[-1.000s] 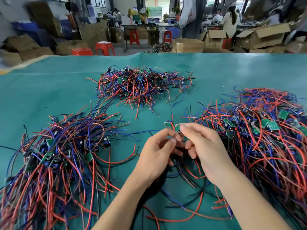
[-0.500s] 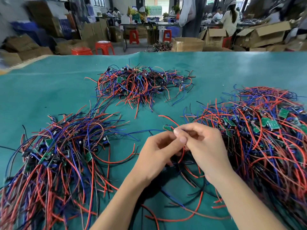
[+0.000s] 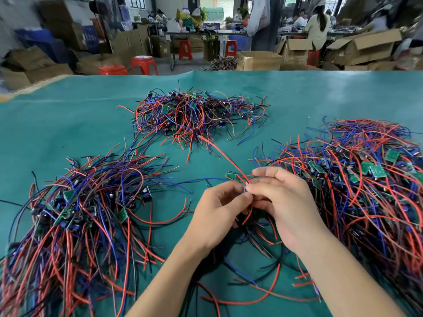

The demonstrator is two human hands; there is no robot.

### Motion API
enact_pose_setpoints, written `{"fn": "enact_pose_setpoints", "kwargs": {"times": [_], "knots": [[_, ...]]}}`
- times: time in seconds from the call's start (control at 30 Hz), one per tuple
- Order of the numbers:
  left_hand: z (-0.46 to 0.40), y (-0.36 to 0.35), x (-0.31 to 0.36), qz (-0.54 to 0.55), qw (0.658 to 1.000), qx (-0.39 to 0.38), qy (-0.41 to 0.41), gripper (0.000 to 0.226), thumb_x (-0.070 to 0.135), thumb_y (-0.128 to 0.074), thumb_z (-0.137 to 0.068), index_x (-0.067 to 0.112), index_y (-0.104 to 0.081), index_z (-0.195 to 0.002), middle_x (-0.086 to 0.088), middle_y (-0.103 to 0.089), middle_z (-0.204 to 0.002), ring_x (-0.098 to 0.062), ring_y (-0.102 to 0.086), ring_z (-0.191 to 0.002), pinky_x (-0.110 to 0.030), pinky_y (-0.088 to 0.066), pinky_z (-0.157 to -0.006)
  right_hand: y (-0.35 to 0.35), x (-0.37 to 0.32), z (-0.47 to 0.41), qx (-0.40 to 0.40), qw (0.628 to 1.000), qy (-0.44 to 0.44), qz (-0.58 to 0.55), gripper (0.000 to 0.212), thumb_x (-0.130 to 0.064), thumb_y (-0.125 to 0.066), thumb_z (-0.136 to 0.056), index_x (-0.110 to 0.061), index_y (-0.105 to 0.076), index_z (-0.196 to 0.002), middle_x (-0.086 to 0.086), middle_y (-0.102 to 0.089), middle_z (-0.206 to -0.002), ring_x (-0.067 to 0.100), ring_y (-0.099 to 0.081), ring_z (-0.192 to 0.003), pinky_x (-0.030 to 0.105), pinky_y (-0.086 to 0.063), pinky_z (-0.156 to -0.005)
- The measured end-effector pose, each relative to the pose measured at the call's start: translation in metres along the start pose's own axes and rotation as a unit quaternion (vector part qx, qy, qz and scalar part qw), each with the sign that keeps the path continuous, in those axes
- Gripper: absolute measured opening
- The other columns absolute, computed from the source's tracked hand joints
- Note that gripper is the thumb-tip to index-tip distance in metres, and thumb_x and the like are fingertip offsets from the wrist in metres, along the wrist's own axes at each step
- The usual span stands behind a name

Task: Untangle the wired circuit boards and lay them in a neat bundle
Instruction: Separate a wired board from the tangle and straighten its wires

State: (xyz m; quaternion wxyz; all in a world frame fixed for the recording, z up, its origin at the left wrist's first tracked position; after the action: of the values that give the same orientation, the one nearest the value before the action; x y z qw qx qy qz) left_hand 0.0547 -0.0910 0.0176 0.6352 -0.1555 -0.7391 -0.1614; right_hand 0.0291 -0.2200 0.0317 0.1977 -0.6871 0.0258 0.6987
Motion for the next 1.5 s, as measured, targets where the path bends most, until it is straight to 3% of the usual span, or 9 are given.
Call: {"fn": "enact_pose_setpoints", "kwargs": {"times": [0.37, 0.53, 0.67, 0.8, 0.97, 1.13, 1.3, 1.37, 1.5], "knots": [[0.001, -0.002, 0.000, 0.007, 0.999, -0.032, 0.005, 0.015, 0.022, -0.064, -0.093, 0.007, -0.063, -0.097, -0.008, -0.074, -0.091, -0.014, -0.066, -0.081, -0.023, -0.047, -0.057, -0.002, 0.003, -0.003, -0.044, 0.994, -0.004, 0.095, 0.019, -0.002, -0.072, -0.084, -0.016, -0.082, -0.091, 0.003, -0.076, -0.081, 0.009, -0.056, -0.060, 0.028, -0.038, -0.064], [0.001, 0.001, 0.004, 0.020, 1.000, -0.015, -0.008, 0.011, 0.012, -0.060, -0.098, 0.000, -0.060, -0.099, -0.009, -0.071, -0.082, -0.016, -0.064, -0.068, -0.022, -0.044, -0.051, 0.001, -0.013, -0.002, -0.013, 0.984, 0.112, 0.141, 0.017, -0.007, -0.076, -0.087, -0.022, -0.081, -0.081, 0.008, -0.076, -0.078, 0.010, -0.060, -0.059, 0.021, -0.047, -0.052], [0.001, 0.001, 0.003, 0.027, 0.999, -0.019, 0.002, 0.012, 0.012, -0.060, -0.098, 0.000, -0.061, -0.096, -0.002, -0.069, -0.076, -0.013, -0.062, -0.064, -0.019, -0.041, -0.050, 0.004, -0.023, 0.000, 0.034, 0.943, 0.195, 0.267, 0.012, -0.015, -0.078, -0.088, -0.022, -0.077, -0.078, -0.008, -0.075, -0.072, 0.006, -0.067, -0.062, 0.029, -0.053, -0.063], [0.001, -0.002, 0.003, 0.020, 0.999, -0.030, 0.008, 0.010, 0.013, -0.061, -0.098, 0.007, -0.059, -0.089, -0.002, -0.068, -0.076, -0.014, -0.060, -0.065, -0.019, -0.041, -0.051, 0.017, -0.043, 0.005, 0.121, 0.899, 0.275, 0.318, 0.013, -0.019, -0.078, -0.087, -0.027, -0.074, -0.078, -0.023, -0.073, -0.077, 0.000, -0.067, -0.065, 0.016, -0.051, -0.067], [0.001, -0.005, 0.004, 0.003, 0.999, -0.041, 0.004, 0.011, 0.012, -0.064, -0.096, 0.015, -0.059, -0.087, -0.008, -0.063, -0.078, -0.019, -0.053, -0.069, -0.019, -0.040, -0.051, 0.050, -0.060, 0.005, 0.216, 0.896, 0.300, 0.247, 0.011, -0.035, -0.071, -0.085, -0.029, -0.070, -0.076, -0.014, -0.070, -0.068, 0.005, -0.062, -0.059, 0.034, -0.053, -0.066], [0.002, -0.006, 0.003, -0.014, 0.999, -0.042, 0.002, 0.011, 0.013, -0.063, -0.097, 0.016, -0.059, -0.088, -0.006, -0.059, -0.077, -0.017, -0.049, -0.069, -0.020, -0.040, -0.051, 0.086, -0.069, 0.011, 0.319, 0.888, 0.305, 0.131, 0.006, -0.044, -0.071, -0.084, -0.041, -0.074, -0.079, 0.000, -0.071, -0.077, 0.032, -0.065, -0.068, 0.057, -0.056, -0.069], [0.000, 0.001, -0.001, -0.011, 1.000, 0.004, 0.013, 0.010, 0.014, -0.058, -0.100, 0.006, -0.058, -0.094, -0.005, -0.065, -0.074, -0.015, -0.056, -0.063, -0.019, -0.044, -0.048, 0.095, -0.075, 0.026, 0.398, 0.850, 0.323, 0.120, 0.010, -0.041, -0.062, -0.091, -0.035, -0.064, -0.082, 0.008, -0.070, -0.080, 0.039, -0.063, -0.069, 0.061, -0.052, -0.064], [-0.001, 0.003, -0.001, -0.002, 1.000, 0.017, 0.012, 0.010, 0.014, -0.057, -0.100, 0.005, -0.057, -0.096, -0.001, -0.065, -0.070, -0.013, -0.056, -0.058, -0.020, -0.045, -0.046, 0.075, -0.074, 0.021, 0.337, 0.864, 0.319, 0.194, 0.012, -0.042, -0.063, -0.088, -0.034, -0.065, -0.080, 0.002, -0.070, -0.075, 0.033, -0.065, -0.068, 0.058, -0.053, -0.068], [-0.003, 0.005, 0.001, -0.004, 1.000, 0.018, -0.008, 0.003, 0.007, -0.059, -0.098, 0.008, -0.061, -0.099, -0.003, -0.064, -0.072, -0.012, -0.055, -0.059, -0.022, -0.046, -0.047, -0.001, -0.035, 0.008, 0.043, 0.902, 0.228, 0.365, 0.028, -0.050, -0.069, -0.080, -0.033, -0.067, -0.103, -0.014, -0.072, -0.080, 0.006, -0.067, -0.066, 0.029, -0.054, -0.069]]}}
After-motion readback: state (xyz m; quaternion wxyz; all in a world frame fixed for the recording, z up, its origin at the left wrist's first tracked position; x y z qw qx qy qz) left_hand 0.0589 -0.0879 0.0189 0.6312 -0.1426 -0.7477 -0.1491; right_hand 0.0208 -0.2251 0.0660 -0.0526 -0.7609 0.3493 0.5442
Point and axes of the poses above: each hand's wrist, its own z-axis away from the middle knuckle, its own y-axis out of the back of the hand, x = y × z, the point moved 8 cm from there along -z, towards the middle knuckle
